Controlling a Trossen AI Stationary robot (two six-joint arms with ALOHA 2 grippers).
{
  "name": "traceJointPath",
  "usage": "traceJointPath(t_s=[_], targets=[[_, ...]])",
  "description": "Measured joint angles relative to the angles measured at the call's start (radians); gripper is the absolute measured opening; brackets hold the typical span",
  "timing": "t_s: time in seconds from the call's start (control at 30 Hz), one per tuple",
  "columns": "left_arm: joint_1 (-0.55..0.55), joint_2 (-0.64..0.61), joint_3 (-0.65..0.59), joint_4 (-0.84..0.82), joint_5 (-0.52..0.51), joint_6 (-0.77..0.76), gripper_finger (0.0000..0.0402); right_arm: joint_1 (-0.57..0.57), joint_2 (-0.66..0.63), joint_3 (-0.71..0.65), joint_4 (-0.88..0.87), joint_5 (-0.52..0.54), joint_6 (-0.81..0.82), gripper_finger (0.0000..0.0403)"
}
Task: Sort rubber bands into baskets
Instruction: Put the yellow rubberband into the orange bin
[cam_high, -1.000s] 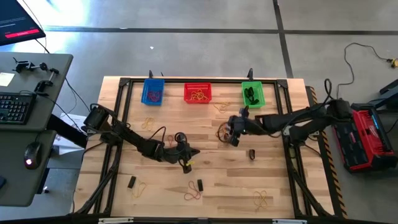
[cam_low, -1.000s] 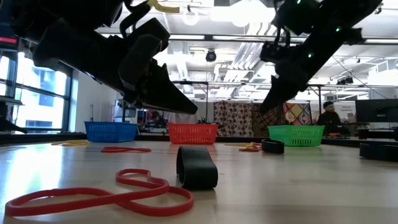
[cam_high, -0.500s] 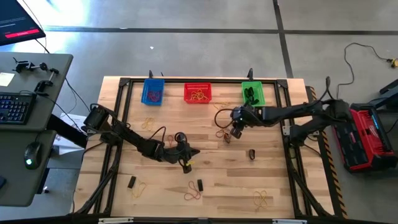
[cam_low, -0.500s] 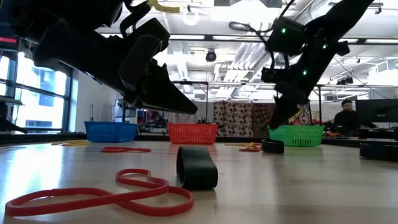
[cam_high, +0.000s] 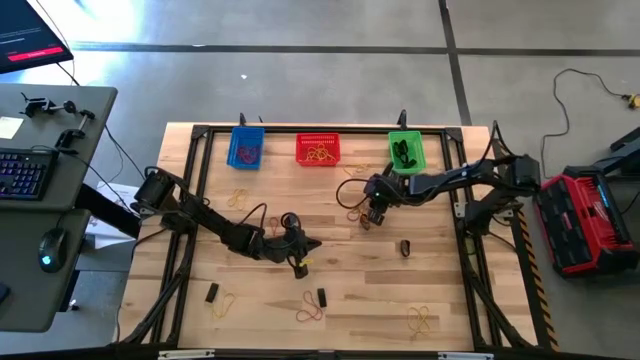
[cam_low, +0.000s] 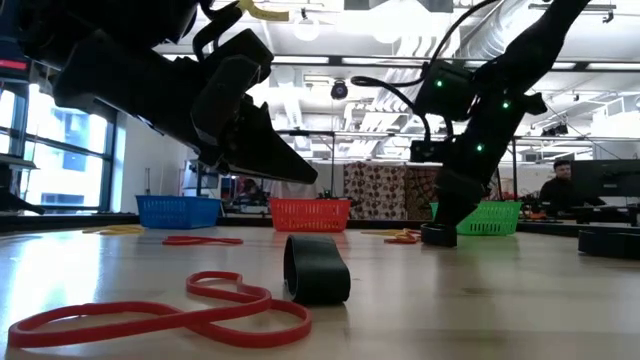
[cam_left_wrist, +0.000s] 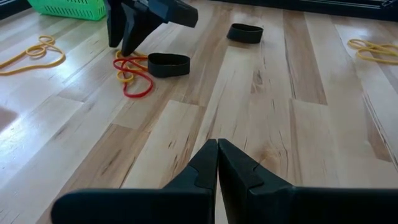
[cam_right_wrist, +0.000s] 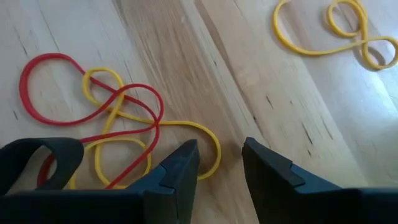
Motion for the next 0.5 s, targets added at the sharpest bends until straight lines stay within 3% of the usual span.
traceJointPath(t_s=[0.13,0.33,0.5], targets=[[0.0,0.0,0.0,0.0,0.0,0.0,0.0003,-0.004,-0.005,0.0,0.0,-0.007,-0.02,0.0097],[0.0,0.0,0.0,-0.001,0.0,0.0,0.0003,-0.004,-0.024,-0.002,-0.003,-0.013,-0.062,0.0013],[0.0,0.0,0.0,-0.001,0.0,-0.001,0.0003,0.012,-0.061,0.0,-0.025,0.075,-0.068,0.0014]])
